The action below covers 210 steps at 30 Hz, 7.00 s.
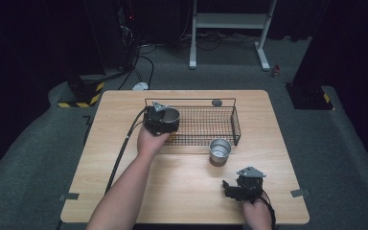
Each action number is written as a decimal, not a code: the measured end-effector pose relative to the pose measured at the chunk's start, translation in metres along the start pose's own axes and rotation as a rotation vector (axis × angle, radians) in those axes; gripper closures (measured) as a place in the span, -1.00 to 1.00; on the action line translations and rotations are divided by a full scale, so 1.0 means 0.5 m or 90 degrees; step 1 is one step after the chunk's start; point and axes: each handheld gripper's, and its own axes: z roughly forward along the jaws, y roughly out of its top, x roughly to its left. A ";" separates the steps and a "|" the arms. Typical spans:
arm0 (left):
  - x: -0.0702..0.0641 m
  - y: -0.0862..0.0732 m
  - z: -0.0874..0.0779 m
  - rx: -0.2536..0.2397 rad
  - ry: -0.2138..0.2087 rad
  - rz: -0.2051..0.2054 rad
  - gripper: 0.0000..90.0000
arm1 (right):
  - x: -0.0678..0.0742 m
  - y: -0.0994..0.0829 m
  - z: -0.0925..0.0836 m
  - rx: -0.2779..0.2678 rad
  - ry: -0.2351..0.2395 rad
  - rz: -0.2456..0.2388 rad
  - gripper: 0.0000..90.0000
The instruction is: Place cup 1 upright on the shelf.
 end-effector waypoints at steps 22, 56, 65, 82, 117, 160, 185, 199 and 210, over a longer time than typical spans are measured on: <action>0.002 0.007 0.039 0.003 0.046 -0.013 -0.71 | 0.000 0.000 0.000 -0.001 0.000 -0.001 -0.80; 0.003 -0.020 0.020 0.031 0.016 -0.003 -0.78 | 0.000 -0.001 -0.001 -0.002 0.001 -0.003 -0.80; 0.005 -0.014 0.010 0.009 -0.008 -0.010 -0.99 | 0.000 -0.001 -0.001 -0.002 0.001 -0.002 -0.80; 0.011 -0.009 -0.009 -0.004 -0.017 -0.030 -0.99 | 0.000 -0.001 -0.001 -0.002 0.001 -0.002 -0.80; 0.020 -0.021 -0.091 -0.026 -0.034 -0.023 -0.99 | 0.000 -0.001 -0.001 -0.002 0.001 -0.002 -0.80; 0.062 -0.162 -0.206 0.000 -0.049 -0.025 -0.98 | 0.000 -0.001 -0.001 -0.002 0.001 -0.002 -0.80; 0.068 -0.315 -0.260 0.052 -0.062 -0.004 -0.96 | 0.000 -0.001 -0.001 -0.002 0.001 -0.002 -0.80; 0.053 -0.400 -0.261 0.112 -0.059 0.047 -0.97 | 0.000 -0.001 -0.001 -0.002 0.005 -0.007 -0.80; 0.047 -0.407 -0.263 0.099 -0.049 0.060 -0.98 | -0.005 -0.002 -0.003 0.000 0.017 -0.017 -0.80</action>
